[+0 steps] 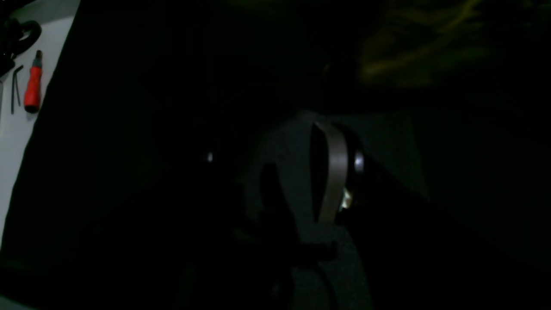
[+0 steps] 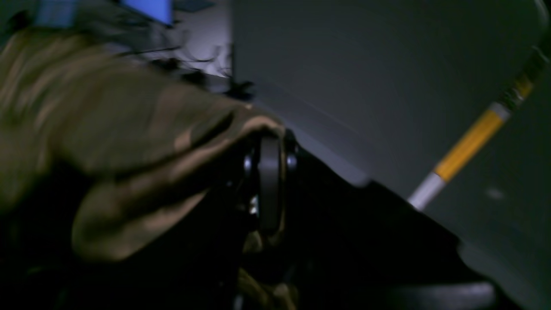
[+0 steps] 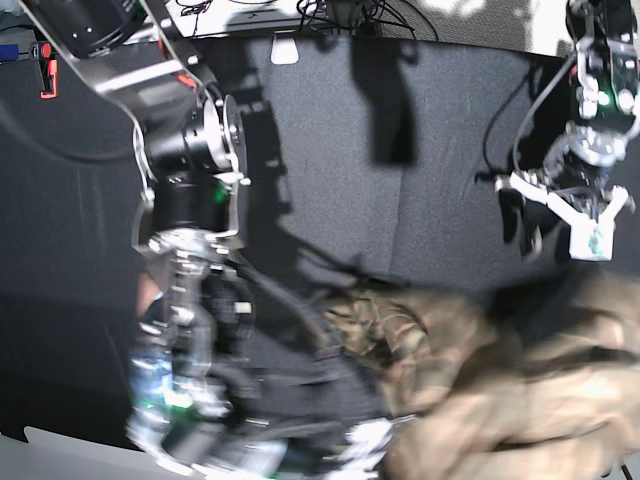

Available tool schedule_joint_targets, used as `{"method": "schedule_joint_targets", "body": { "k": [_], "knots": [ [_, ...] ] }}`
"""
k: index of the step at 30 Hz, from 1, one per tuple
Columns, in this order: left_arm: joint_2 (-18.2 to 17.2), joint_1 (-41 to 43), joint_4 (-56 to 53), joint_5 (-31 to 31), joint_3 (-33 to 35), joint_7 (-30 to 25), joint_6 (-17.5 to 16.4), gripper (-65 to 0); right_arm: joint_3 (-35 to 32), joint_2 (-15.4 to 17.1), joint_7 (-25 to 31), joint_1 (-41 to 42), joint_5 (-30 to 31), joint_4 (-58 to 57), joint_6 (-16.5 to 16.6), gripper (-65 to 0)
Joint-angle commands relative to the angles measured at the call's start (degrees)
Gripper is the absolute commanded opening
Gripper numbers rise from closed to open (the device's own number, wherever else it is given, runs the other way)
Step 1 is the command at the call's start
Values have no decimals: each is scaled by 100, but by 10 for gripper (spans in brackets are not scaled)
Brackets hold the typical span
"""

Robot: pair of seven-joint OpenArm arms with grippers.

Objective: Layout the t-shirt on the table in an organized manner, then fold the t-shirt properly
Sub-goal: 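Lift the t-shirt with the right gripper and drag it across the table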

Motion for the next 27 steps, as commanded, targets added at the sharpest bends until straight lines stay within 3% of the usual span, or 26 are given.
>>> {"method": "schedule_joint_targets", "body": {
  "k": [1, 5, 10, 19, 23, 27],
  "knots": [
    [-50, -28, 101, 11, -31, -151, -4, -392, 208, 13, 179, 142, -66, 92, 28, -650],
    [-48, -15, 101, 11, -31, -151, -4, -392, 949, 214, -13, -181, -57, 92, 37, -650],
    [-48, -15, 101, 9, -31, -153, -2, -392, 1843, 396, -946, -570, -37, 92, 35, -650],
    [-48, -15, 101, 9, -31, -153, -4, -392, 2977, 610, -868, -778, 103, 92, 39, -650],
    [-50, -15, 101, 9, -31, -153, -4, -392, 3003, 1091, -828, -778, -186, 92, 37, -492],
    [-50, -15, 101, 9, -31, -153, -2, -392, 3010, 1620, -789, -811, -728, 92, -146, -459]
  ]
}}
